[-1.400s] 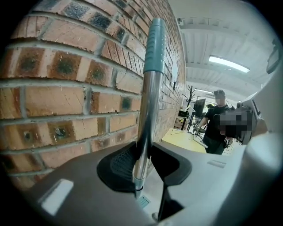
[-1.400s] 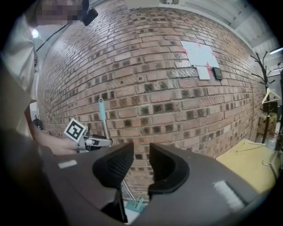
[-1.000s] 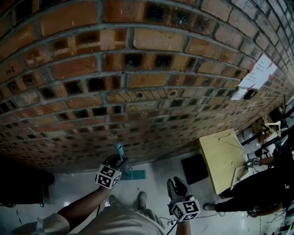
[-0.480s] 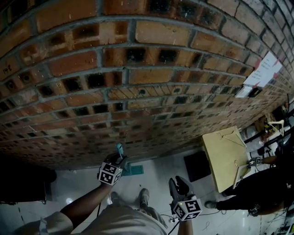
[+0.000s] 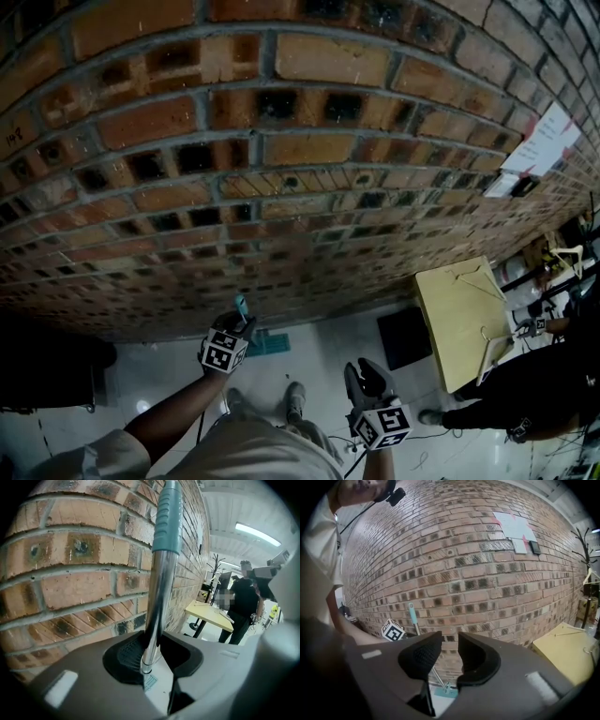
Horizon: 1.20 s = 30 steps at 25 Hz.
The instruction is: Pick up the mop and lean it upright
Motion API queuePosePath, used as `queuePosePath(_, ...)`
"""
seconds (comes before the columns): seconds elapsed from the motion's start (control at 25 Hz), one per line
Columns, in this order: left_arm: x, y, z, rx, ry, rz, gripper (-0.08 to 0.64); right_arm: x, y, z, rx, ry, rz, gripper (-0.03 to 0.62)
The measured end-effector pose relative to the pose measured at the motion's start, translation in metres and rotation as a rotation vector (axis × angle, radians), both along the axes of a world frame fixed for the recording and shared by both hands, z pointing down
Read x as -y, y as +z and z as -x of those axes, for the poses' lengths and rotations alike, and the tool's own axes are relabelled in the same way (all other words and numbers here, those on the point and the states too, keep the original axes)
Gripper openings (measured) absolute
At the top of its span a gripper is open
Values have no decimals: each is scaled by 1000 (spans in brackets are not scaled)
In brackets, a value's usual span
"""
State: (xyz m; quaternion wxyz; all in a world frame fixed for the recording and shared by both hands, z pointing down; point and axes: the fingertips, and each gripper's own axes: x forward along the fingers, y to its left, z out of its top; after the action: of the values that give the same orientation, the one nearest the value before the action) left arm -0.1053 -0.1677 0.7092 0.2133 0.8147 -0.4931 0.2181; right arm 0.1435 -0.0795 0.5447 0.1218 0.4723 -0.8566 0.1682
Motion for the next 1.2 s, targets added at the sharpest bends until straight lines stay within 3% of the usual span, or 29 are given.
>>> queuePosePath(0.28,1,26,5,7,-40,46,124,2,5,1,0,-14,10,110)
queuePosePath(1.2,6,95,-3,104,23,130,123,10,17,7,-12,-25,46,110)
